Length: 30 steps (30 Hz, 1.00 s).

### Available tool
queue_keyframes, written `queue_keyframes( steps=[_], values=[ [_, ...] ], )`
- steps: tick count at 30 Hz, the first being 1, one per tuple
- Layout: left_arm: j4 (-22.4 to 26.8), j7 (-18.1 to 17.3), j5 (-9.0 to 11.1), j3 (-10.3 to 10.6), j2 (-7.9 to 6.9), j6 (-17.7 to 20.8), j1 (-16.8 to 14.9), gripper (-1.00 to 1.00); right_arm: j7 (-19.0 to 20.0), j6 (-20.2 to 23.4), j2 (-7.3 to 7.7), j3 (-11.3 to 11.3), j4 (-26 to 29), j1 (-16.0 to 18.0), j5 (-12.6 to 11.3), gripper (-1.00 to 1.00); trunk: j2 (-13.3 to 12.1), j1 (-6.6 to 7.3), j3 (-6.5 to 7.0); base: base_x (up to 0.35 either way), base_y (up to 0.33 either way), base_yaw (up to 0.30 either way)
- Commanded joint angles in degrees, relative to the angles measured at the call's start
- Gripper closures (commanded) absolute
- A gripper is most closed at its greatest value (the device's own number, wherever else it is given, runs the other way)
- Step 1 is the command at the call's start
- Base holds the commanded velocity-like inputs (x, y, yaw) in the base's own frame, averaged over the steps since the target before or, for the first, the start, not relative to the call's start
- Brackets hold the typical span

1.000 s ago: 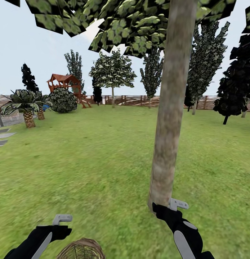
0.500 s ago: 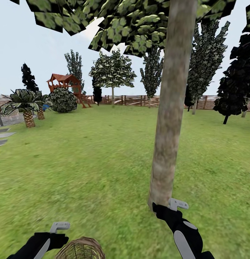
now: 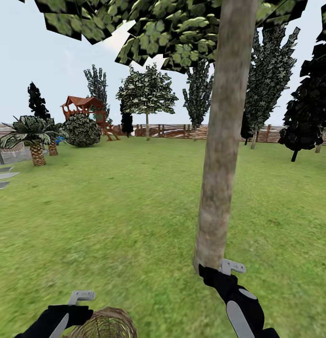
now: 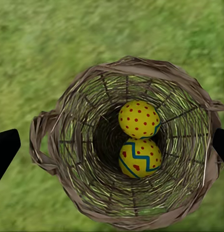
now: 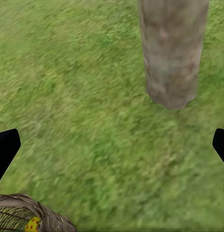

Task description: Take the three Easter eggs out of the wicker basket on the lawn in the garden, then place them on the lawn next to a single tree (choose any tree) so that all three eggs are next to the same tree and none are left in the basket.

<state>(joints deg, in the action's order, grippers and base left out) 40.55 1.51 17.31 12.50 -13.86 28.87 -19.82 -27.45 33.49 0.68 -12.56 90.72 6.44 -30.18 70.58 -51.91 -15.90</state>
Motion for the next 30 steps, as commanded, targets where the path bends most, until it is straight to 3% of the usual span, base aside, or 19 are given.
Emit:
queue_keyframes(
  steps=[1, 30],
  values=[
    [0.1, 0.2, 0.3, 0.2, 0.01, 0.2, 0.0, -1.00, -0.6, 0.1, 0.05, -0.1, 0.1, 0.1, -0.5, -1.00, 0.5, -0.23, -0.26, 0.000, 0.000, 0.000],
    [-0.1, 0.4, 0.3, 0.3, 0.41, 0.7, 0.0, -1.00, -0.6, 0.1, 0.03, -0.2, 0.1, 0.1, -0.6, -1.00, 12.1, -6.60, -5.47, 0.000, 0.000, 0.000]
  ],
)
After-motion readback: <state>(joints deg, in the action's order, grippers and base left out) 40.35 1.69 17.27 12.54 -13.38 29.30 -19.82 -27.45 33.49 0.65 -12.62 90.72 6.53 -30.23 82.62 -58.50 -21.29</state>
